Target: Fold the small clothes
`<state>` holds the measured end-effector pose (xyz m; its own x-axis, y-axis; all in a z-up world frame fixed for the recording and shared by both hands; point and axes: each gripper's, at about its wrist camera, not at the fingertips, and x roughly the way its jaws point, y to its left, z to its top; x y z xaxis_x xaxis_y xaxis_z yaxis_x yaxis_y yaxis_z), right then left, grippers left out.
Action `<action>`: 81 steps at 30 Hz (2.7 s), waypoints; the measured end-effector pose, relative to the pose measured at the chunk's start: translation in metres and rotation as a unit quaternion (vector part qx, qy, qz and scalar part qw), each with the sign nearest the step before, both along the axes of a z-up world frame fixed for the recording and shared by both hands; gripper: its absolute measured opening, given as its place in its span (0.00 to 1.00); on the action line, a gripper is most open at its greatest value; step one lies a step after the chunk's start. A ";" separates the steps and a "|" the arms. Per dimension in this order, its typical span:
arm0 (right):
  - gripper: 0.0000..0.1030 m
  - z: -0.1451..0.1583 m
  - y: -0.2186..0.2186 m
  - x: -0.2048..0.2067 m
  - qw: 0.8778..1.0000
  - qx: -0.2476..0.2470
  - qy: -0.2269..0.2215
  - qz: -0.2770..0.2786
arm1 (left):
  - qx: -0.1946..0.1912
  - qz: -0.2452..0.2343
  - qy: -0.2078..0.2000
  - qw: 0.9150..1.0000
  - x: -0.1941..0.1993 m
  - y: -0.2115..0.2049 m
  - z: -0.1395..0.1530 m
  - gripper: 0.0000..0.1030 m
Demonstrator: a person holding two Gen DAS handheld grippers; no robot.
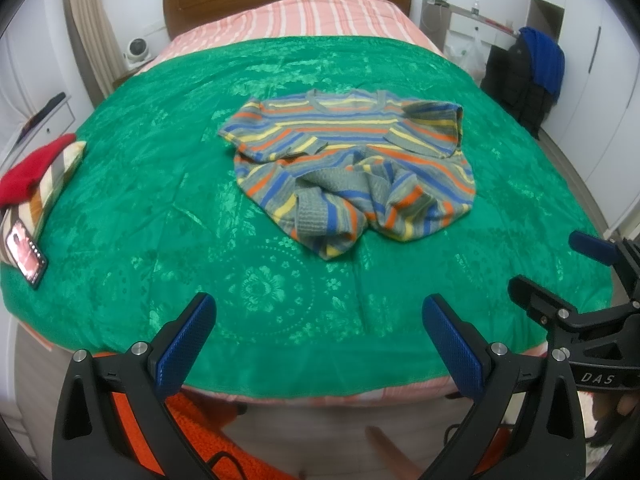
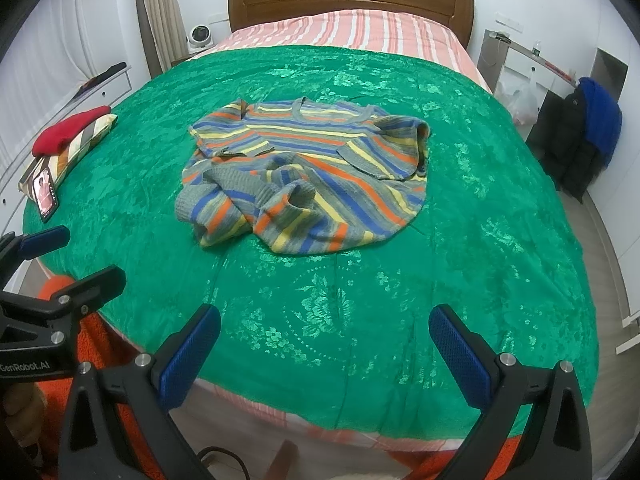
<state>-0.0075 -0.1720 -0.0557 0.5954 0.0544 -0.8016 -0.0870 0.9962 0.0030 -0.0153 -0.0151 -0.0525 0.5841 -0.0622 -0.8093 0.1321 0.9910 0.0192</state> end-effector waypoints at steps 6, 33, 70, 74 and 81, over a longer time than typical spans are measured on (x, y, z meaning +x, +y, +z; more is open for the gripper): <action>1.00 -0.002 0.000 0.000 1.000 0.002 0.004 -0.001 | 0.001 0.000 0.002 1.000 0.001 0.000 -0.001 1.00; 1.00 -0.006 -0.003 0.001 1.000 0.007 0.011 -0.001 | 0.002 0.000 0.005 1.000 0.001 0.000 -0.003 1.00; 0.09 -0.036 -0.054 0.017 0.974 0.059 -0.003 0.220 | -0.045 -0.160 0.055 0.985 -0.007 0.067 -0.037 0.14; 0.19 -0.082 -0.091 -0.013 0.986 0.005 0.078 0.146 | 0.000 -0.153 0.091 0.984 -0.027 0.080 -0.058 0.33; 0.51 -0.086 -0.133 -0.014 0.988 0.123 0.078 0.046 | -0.120 -0.058 0.068 0.989 0.021 0.108 -0.051 0.64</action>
<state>-0.0215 -0.3054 -0.1419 0.4483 0.3080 -0.8391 -0.1563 0.9513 0.2657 0.0055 0.0929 -0.1035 0.4493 -0.3221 -0.8333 0.2299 0.9430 -0.2406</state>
